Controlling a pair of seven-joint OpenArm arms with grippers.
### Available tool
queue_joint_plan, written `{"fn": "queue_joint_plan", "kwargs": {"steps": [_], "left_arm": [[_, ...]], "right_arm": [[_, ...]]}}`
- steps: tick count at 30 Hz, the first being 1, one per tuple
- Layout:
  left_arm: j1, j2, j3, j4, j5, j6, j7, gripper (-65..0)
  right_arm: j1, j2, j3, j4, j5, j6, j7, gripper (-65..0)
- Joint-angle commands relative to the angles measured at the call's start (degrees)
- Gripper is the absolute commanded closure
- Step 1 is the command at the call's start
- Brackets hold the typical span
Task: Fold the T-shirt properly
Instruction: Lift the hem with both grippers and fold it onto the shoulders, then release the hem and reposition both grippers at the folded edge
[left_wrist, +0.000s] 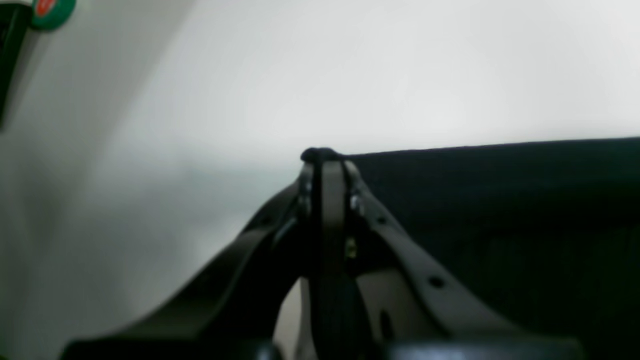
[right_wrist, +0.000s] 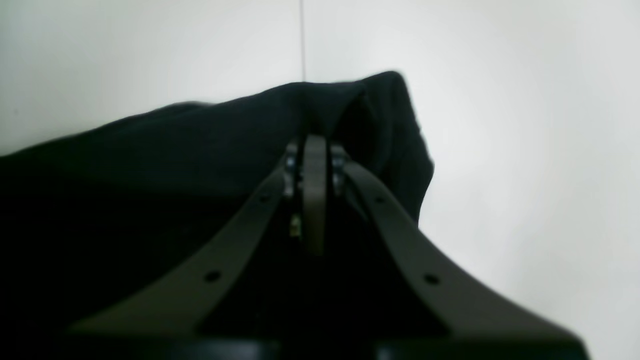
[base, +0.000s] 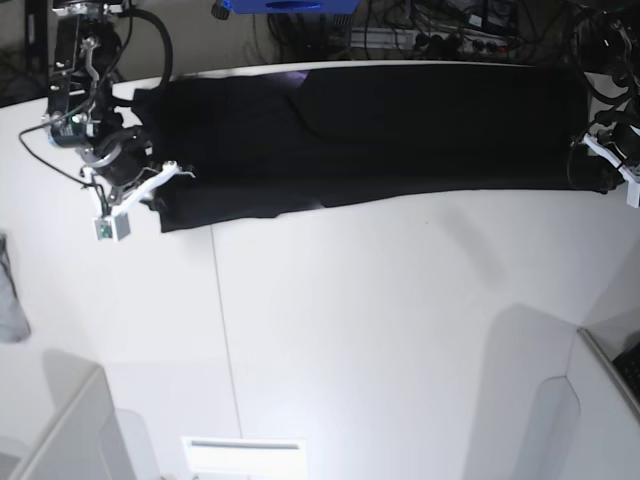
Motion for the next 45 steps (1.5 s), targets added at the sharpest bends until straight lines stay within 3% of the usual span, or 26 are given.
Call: {"fn": "queue_joint_plan", "kwargs": {"steps": [1, 10, 14, 22, 28, 32, 38, 45], "left_arm": [[0.36, -1.05, -0.78, 1.58, -0.31, -0.02, -0.9, 0.0], [3.09, -0.96, -0.78, 2.64, -0.31, -0.11, -0.9, 0.0], [4.32, -0.96, -0.78, 2.64, -0.31, -1.86, -0.9, 0.0], [6.25, -0.87, -0.52, 2.64, 0.04, -1.95, -0.9, 0.0], [8.54, -0.87, -0.25, 2.64, 0.22, -1.95, -0.9, 0.0], [9.94, 0.01, -0.25, 2.55, 0.22, -1.95, -1.08, 0.0], [10.65, 0.27, -0.25, 2.55, 0.22, -1.78, -1.17, 0.0], [10.65, 0.27, -0.34, 2.29, 0.31, -1.69, -1.17, 0.0]], "right_arm": [[-0.06, 0.31, 0.5, 1.41, 1.41, 0.06, 1.27, 0.0], [-5.6, 0.14, 6.04, 1.76, 14.86, 0.06, 1.27, 0.0], [-8.14, 0.05, 6.13, 1.76, 16.53, 0.06, 1.35, 0.0], [-10.96, 0.31, 6.21, 2.11, 18.29, 0.06, 1.35, 0.0], [-12.63, 0.31, 6.21, 1.76, 17.76, 0.06, 1.35, 0.0], [-12.98, -0.12, 5.95, 1.67, 11.52, 0.06, 1.44, 0.0], [-13.07, -2.15, 6.04, 1.67, 6.77, 0.06, 1.35, 0.0], [-13.77, -2.15, 6.13, 1.67, 6.42, 0.06, 1.0, 0.0]]}}
